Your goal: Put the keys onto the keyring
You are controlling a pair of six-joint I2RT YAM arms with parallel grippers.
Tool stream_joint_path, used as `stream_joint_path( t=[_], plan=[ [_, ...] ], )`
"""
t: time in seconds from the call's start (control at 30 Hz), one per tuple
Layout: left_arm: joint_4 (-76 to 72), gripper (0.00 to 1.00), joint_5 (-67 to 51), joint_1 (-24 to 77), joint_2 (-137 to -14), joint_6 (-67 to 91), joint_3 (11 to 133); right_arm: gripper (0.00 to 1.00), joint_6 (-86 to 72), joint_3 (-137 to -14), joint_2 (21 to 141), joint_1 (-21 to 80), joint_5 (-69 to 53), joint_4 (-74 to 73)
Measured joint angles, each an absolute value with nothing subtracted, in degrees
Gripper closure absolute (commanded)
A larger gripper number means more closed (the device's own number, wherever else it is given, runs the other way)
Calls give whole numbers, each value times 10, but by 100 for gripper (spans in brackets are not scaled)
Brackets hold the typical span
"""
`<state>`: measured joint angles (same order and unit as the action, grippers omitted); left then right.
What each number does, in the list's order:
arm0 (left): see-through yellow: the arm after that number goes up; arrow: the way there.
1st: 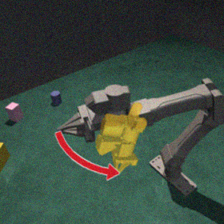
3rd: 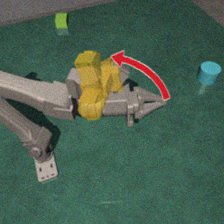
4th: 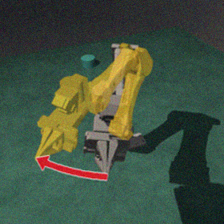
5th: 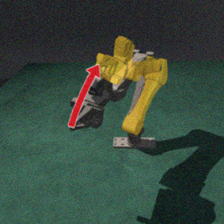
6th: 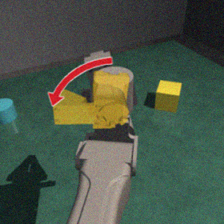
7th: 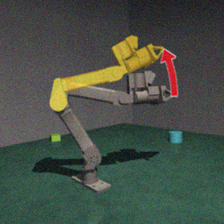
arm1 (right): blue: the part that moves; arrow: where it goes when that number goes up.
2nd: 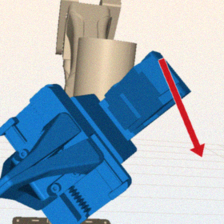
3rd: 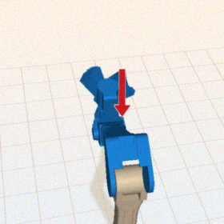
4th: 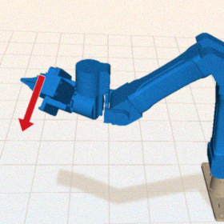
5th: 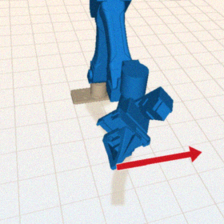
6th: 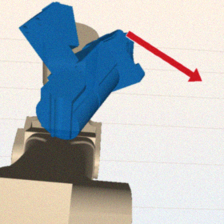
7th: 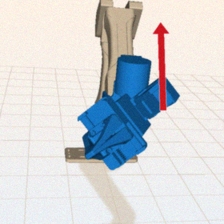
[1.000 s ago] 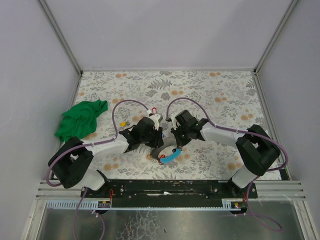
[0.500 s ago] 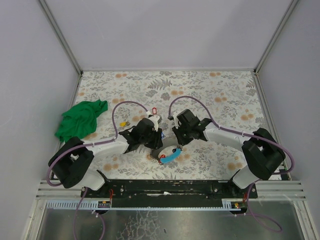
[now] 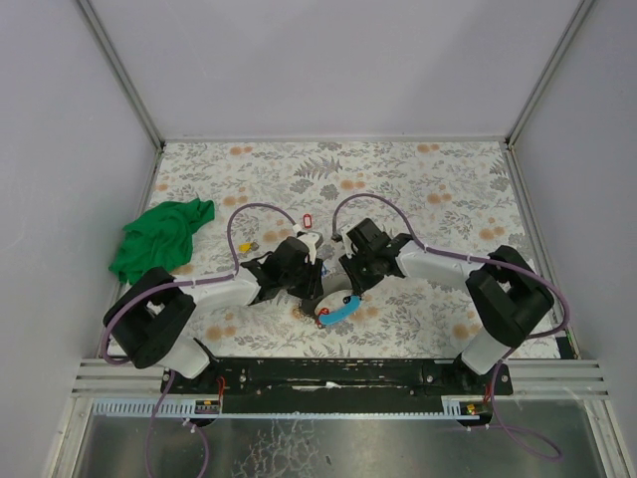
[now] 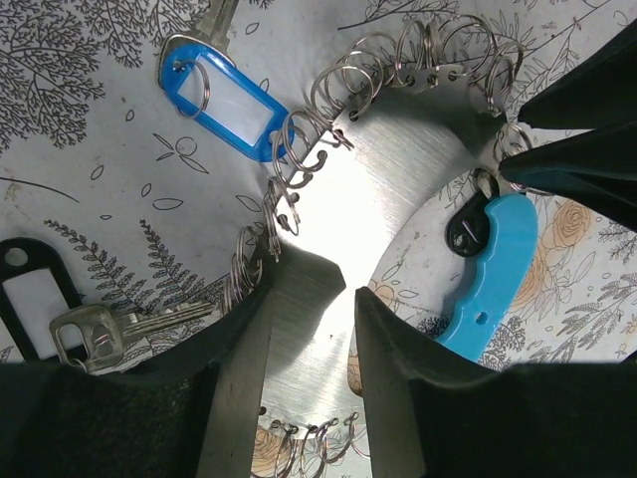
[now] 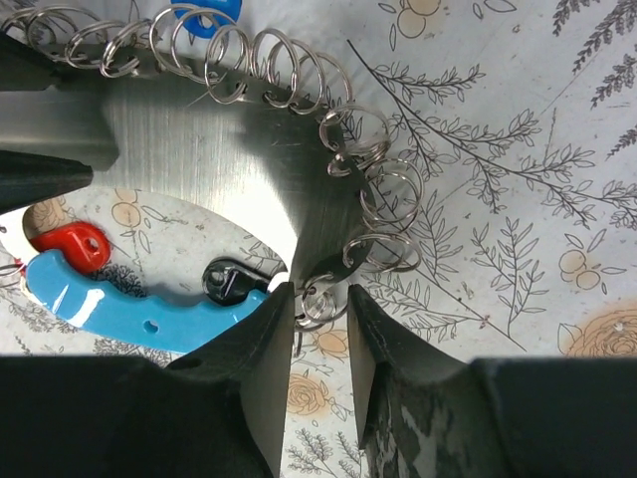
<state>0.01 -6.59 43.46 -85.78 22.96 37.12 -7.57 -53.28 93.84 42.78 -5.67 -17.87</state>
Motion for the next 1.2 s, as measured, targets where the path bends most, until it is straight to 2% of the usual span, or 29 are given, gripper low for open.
stream_joint_path(
  t=[0.13,0.4,0.7,1.0,1.2],
  plan=[
    [-1,62,-66,435,-859,230,371,68,-78,-539,957,428,-57,-180],
    [-1,62,-59,435,-859,230,371,84,-80,-551,966,427,-51,-184],
    [0,62,-49,435,-856,229,371,97,-80,-544,959,401,-83,-186],
    [-4,55,-77,440,-811,228,352,100,-83,-537,927,396,-129,-181],
    [-14,54,-91,489,-793,218,352,100,-90,-531,926,396,-139,-167]
  ],
)
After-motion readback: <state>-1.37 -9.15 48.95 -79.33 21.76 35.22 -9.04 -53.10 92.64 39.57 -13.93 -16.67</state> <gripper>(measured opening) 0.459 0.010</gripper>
